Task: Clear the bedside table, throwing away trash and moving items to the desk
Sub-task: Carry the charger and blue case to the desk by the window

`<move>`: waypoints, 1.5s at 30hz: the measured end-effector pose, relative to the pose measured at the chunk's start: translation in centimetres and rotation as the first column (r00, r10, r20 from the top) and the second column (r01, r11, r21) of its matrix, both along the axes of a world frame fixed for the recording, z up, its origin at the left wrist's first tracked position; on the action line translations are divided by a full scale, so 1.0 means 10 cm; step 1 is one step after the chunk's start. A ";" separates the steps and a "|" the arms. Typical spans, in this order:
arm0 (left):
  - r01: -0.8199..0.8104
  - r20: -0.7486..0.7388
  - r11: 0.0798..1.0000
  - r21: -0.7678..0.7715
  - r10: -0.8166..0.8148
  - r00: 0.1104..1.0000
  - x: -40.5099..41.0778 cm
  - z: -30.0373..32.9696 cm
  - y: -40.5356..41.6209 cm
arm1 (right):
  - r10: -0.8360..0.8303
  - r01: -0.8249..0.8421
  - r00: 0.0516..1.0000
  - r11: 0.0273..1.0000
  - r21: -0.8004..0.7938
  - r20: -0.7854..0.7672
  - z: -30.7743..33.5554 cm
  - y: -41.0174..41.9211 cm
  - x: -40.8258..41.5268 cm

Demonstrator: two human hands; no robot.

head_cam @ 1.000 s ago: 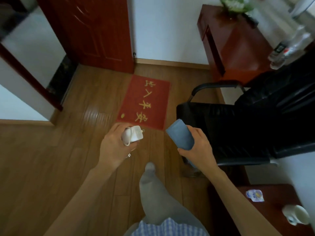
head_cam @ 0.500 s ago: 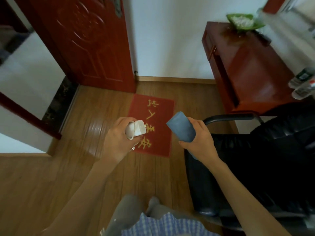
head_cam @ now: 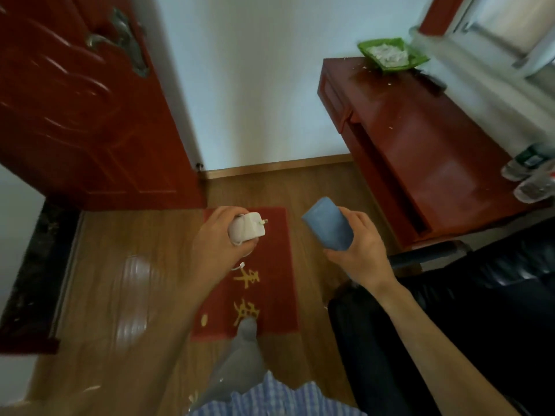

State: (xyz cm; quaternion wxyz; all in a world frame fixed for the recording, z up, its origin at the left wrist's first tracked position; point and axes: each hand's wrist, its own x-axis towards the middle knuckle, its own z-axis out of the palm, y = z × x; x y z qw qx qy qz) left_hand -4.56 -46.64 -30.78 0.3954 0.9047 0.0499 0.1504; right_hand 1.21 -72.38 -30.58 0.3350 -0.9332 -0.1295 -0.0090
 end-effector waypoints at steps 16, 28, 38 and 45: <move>0.262 -0.020 0.965 0.006 -0.262 0.965 3.06 -0.03 0.54 | -0.274 0.274 0.959 0.962 -0.007 -0.072 0.00 0.43 2.22; 0.389 -0.043 0.917 0.087 -0.387 0.921 5.50 0.17 0.14 | -0.399 0.398 0.917 0.917 -0.030 -0.016 0.06 0.22 4.37; 0.556 0.044 0.825 0.099 -0.562 0.826 7.14 0.23 -0.18 | -0.530 0.532 0.847 0.845 -0.060 0.044 0.08 -0.02 5.59; 0.687 0.094 0.720 0.096 -0.694 0.714 8.37 0.40 -0.38 | -0.668 0.670 0.742 0.739 -0.067 0.062 0.13 0.00 6.37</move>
